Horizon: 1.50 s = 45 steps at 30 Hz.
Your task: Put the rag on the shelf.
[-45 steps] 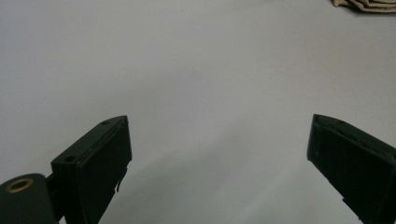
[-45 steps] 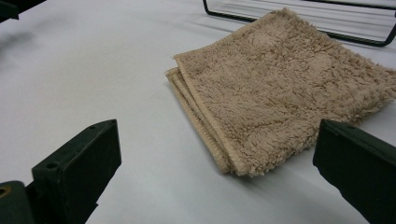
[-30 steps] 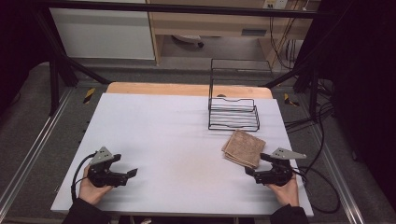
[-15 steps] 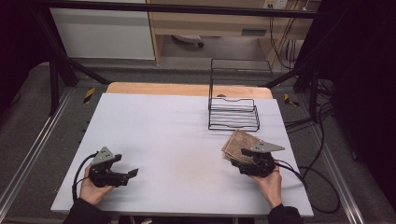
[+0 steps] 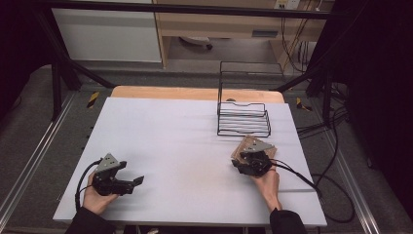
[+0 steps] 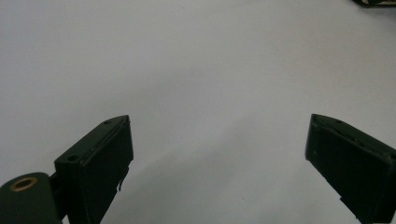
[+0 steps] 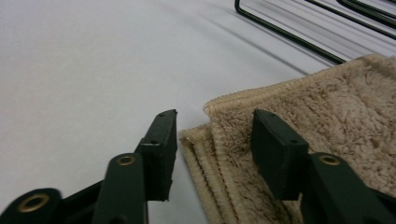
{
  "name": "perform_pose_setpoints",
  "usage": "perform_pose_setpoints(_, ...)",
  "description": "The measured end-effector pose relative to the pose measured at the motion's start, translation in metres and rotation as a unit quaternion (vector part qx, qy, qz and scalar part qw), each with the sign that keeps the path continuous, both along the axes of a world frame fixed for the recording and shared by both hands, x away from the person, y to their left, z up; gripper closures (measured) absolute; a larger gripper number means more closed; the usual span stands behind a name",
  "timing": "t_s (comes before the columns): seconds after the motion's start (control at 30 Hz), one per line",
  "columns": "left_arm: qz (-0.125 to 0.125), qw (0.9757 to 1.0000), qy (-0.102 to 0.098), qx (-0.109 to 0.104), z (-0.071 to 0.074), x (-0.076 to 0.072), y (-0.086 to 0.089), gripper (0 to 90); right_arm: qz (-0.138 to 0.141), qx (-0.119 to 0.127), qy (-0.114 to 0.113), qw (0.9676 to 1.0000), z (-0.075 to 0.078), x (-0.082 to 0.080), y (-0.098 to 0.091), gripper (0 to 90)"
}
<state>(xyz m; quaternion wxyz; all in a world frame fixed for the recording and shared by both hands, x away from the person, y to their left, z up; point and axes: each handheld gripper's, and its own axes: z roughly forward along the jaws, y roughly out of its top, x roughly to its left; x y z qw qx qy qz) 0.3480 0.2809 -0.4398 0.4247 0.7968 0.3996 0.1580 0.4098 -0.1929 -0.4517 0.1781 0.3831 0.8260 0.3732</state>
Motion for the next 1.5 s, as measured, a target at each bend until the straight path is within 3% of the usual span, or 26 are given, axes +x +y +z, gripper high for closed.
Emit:
perform_pose_setpoints(0.23,-0.001,1.0,0.0,0.0,0.0,0.0,0.0,7.5,-0.011,-0.015,-0.01,0.9998,0.001,0.002,-0.002,74.2)
perform_pose_setpoints(0.33,-0.001,1.0,0.0,-0.001,0.0,0.0,0.001,7.5,-0.009,-0.015,-0.008,0.9998,0.002,0.002,-0.002,74.8)
perform_pose_setpoints(0.47,-0.002,1.0,0.0,0.0,0.0,0.0,0.0,7.6,0.004,-0.011,-0.003,0.9999,0.001,0.0,-0.001,62.5)
perform_pose_setpoints(0.6,-0.003,1.0,0.0,0.001,0.0,0.0,0.0,7.6,0.004,-0.024,-0.012,0.9996,-0.001,-0.001,0.003,61.9)
perform_pose_setpoints(0.87,-0.004,1.0,0.0,0.001,0.0,0.0,0.0,7.9,-0.004,-0.049,-0.024,0.9985,-0.002,-0.001,0.006,71.2)
perform_pose_setpoints(1.03,-0.004,1.0,-0.001,0.001,0.0,-0.001,0.0,8.1,-0.019,-0.067,-0.021,0.9973,0.001,0.001,0.008,84.4)
perform_pose_setpoints(1.27,-0.003,1.0,0.0,0.0,0.0,0.0,0.0,8.1,-0.027,-0.052,-0.011,0.9982,0.007,0.002,0.006,86.3)
perform_pose_setpoints(1.5,-0.003,1.0,0.0,0.0,0.0,0.0,0.0,8.2,-0.027,-0.03,-0.022,0.9989,0.02,0.007,0.008,86.2)
